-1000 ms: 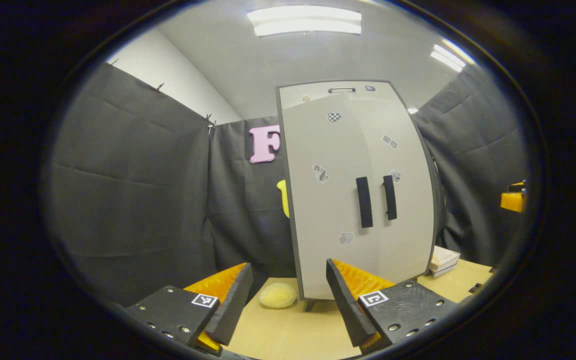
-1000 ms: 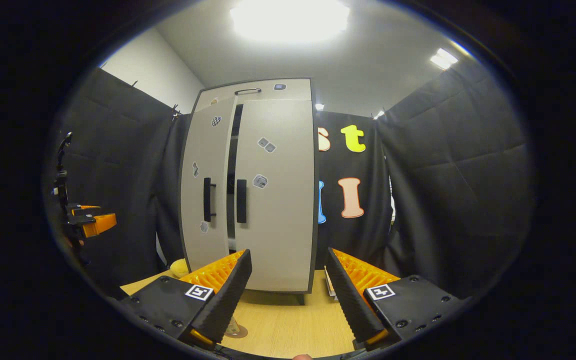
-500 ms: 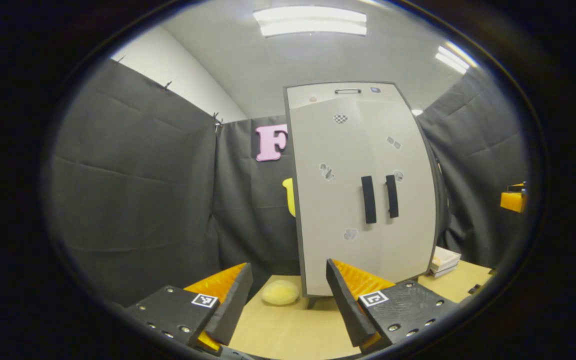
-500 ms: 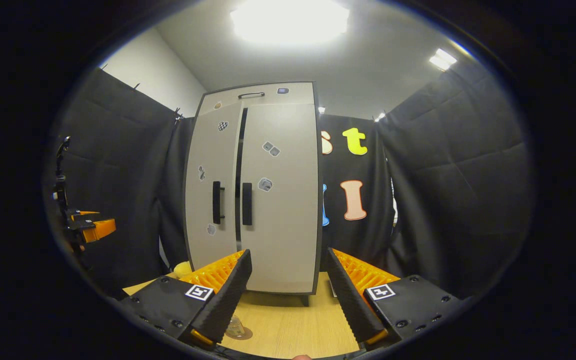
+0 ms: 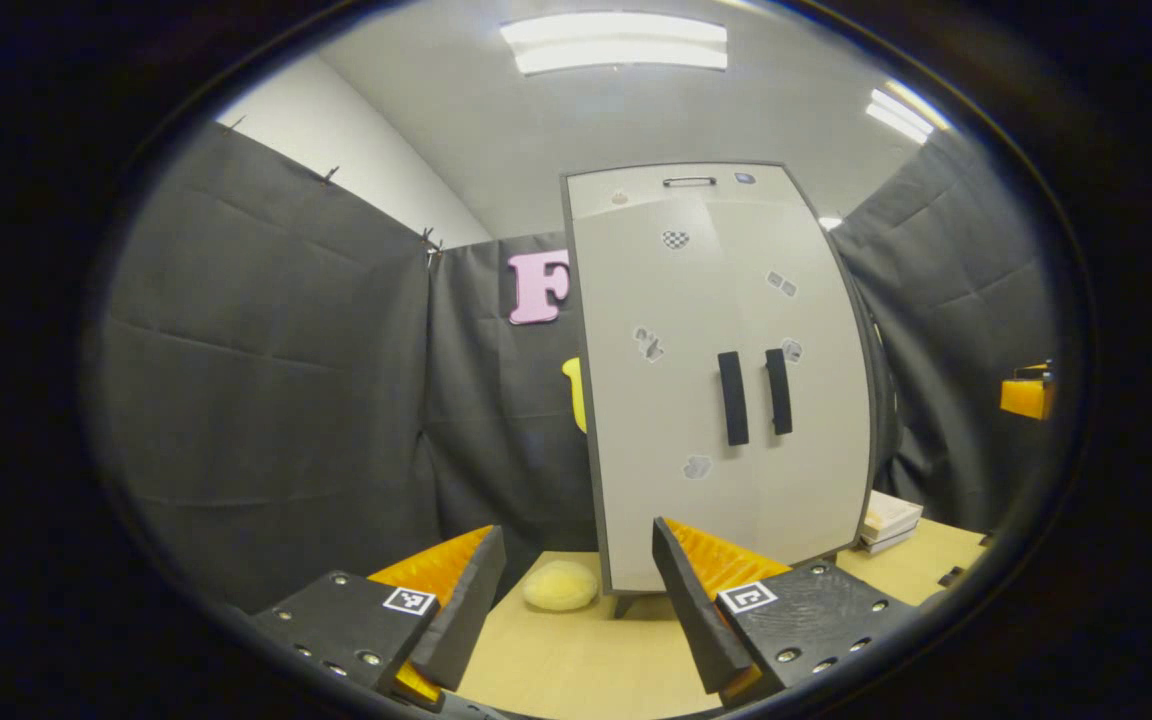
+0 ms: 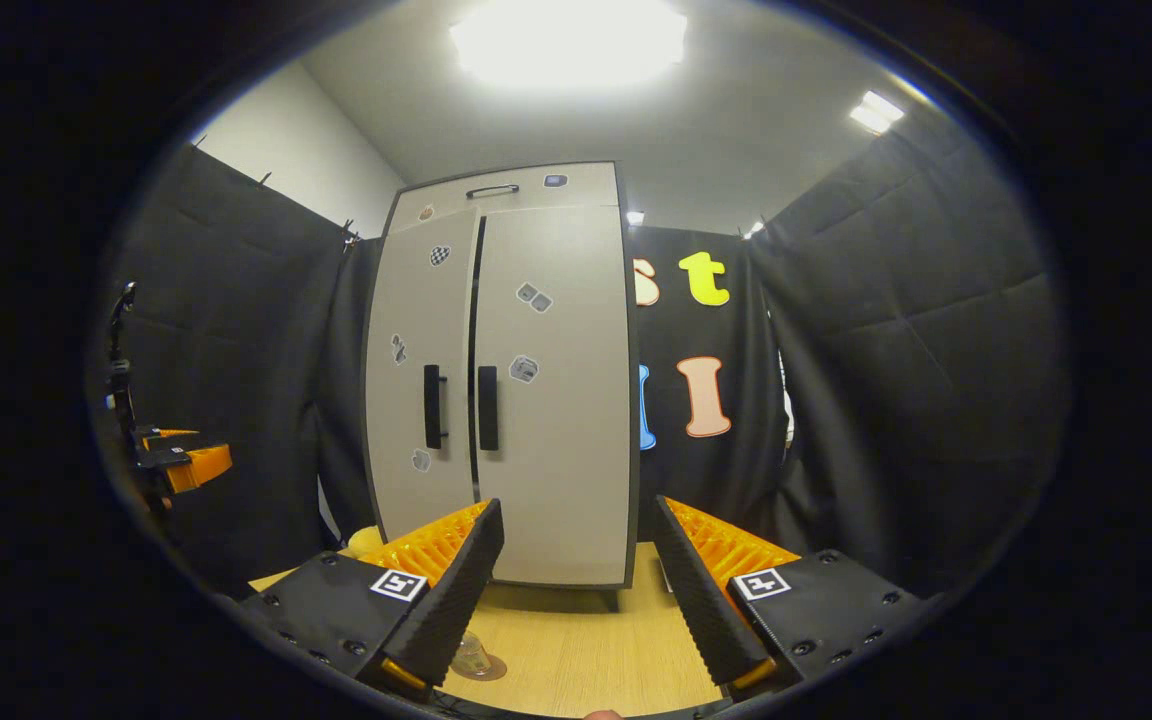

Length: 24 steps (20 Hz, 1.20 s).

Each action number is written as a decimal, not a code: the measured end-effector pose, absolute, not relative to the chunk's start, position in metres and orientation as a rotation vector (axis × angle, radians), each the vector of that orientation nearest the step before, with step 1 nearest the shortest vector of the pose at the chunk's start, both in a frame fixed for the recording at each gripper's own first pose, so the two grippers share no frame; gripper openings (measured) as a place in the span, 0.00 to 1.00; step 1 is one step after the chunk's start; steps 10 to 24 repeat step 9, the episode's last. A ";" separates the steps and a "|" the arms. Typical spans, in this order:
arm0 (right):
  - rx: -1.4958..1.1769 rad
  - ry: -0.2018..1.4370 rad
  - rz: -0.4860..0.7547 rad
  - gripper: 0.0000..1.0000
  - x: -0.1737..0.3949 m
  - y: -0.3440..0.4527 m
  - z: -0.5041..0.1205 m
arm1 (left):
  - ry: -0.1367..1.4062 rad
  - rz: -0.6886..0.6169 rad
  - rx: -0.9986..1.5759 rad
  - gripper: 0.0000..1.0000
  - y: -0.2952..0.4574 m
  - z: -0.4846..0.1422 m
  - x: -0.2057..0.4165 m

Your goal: Grasp the bottle in the cabinet with the left hand and place it on the coaster, then close the right door with the right hand and the left door with the left hand.

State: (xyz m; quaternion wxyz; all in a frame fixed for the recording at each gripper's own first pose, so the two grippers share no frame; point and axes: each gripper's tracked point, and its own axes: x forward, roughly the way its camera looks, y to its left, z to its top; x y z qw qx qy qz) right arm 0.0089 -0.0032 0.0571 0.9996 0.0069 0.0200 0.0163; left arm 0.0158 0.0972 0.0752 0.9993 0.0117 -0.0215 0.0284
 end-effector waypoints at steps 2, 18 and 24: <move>0.013 0.045 0.033 0.92 0.009 -0.005 0.055 | -0.042 0.053 0.032 0.86 0.097 0.075 0.016; 0.009 0.045 0.027 0.95 0.013 -0.008 0.054 | -0.041 0.039 0.032 0.88 0.095 0.074 0.018; 0.009 0.045 0.027 0.95 0.013 -0.008 0.054 | -0.041 0.039 0.032 0.88 0.095 0.074 0.018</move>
